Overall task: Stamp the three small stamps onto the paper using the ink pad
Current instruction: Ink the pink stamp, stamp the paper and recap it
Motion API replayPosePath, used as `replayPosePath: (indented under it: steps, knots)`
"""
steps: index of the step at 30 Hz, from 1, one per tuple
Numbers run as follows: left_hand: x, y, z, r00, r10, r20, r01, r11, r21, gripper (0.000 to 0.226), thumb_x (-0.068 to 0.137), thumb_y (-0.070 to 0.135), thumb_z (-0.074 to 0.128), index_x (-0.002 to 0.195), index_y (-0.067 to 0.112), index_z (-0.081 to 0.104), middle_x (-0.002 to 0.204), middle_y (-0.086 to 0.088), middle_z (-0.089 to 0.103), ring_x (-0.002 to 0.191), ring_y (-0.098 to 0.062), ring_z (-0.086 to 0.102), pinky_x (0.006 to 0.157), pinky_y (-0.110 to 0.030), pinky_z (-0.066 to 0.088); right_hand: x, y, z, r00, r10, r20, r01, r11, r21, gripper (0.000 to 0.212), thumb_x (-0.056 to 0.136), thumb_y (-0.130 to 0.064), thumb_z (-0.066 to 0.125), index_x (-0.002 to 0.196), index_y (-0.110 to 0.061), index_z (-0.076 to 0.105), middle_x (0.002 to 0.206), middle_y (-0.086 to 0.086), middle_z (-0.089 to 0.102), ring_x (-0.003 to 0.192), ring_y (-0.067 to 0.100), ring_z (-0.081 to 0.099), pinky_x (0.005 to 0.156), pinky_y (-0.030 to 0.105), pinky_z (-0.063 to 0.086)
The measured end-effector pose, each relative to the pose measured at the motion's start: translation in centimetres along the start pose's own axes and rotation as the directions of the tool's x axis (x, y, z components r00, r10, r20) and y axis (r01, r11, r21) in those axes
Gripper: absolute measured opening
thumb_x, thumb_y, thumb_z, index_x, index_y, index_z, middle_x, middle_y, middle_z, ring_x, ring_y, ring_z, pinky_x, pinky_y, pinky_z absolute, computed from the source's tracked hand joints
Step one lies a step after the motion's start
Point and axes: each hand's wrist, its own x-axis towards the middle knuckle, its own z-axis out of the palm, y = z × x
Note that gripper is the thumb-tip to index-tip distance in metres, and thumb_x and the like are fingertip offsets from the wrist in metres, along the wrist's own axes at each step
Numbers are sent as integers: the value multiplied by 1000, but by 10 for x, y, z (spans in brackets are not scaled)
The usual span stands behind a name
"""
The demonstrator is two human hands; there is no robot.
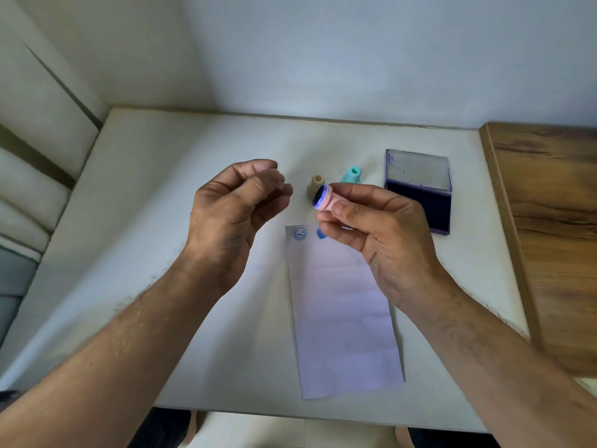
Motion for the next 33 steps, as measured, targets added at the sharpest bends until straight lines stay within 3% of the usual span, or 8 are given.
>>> replayPosePath:
  steps: [3,9,15,20,25,28,30,33]
  knots:
    - [-3,1,2,999,-30,24,31,996,-80,12,84,2,67,79,12,69,85,-9,73,88,-25,73,76,-27,56,-1,1,1,999,-40,29,42,996,-83,18,84,-3,70,94,-15,79,84,10,76,68,20,67,67,33,60]
    - [-8,-2,7,994,-85,64,91,992,-92,9,83,-1,66,77,5,67,93,-13,75,86,-25,74,75,-26,57,-3,5,3,992,-110,57,121,962,-243,24,82,-8,73,100,-23,78,89,1,78,71,13,66,59,27,56]
    - [-9,-2,6,975,-133,178,149,986,-78,4,73,7,70,70,10,68,100,-13,75,90,-24,73,78,-27,57,-2,6,3,988,-148,50,156,933,-323,26,80,-12,75,102,-24,77,85,1,78,68,13,63,57,25,53]
    - [-7,-5,3,952,-152,265,174,983,-62,24,68,14,74,91,17,78,102,-7,75,97,-22,71,90,-32,55,-2,7,2,985,-172,32,172,921,-350,25,78,-19,76,100,-30,77,83,3,78,63,12,62,57,25,53]
    - [-5,-8,0,951,-138,276,147,989,-12,28,75,11,71,102,14,78,102,-3,75,96,-16,69,87,-26,53,-1,9,3,965,-261,-7,238,892,-385,23,76,-28,77,97,-37,77,74,12,73,55,11,57,57,22,51]
    - [-5,-9,-1,954,-105,280,95,994,50,28,75,13,72,102,15,78,103,-3,76,94,-17,71,83,-25,54,-2,9,1,928,-371,17,330,802,-498,25,79,-21,79,102,-31,76,86,-4,74,61,16,54,59,27,52]
    - [-4,-9,-1,957,-80,279,53,993,105,28,76,13,70,102,16,78,104,-4,76,95,-17,71,83,-26,55,-3,7,0,883,-460,92,422,692,-586,26,81,-13,78,104,-23,76,92,-11,71,61,8,53,61,15,47]
    - [-4,-8,-2,948,-63,311,6,984,180,25,78,16,70,101,19,79,101,-2,77,91,-17,72,81,-26,55,-3,4,-4,800,-553,234,532,473,-702,23,83,-10,76,105,-14,76,98,-2,72,70,-4,55,67,12,46]
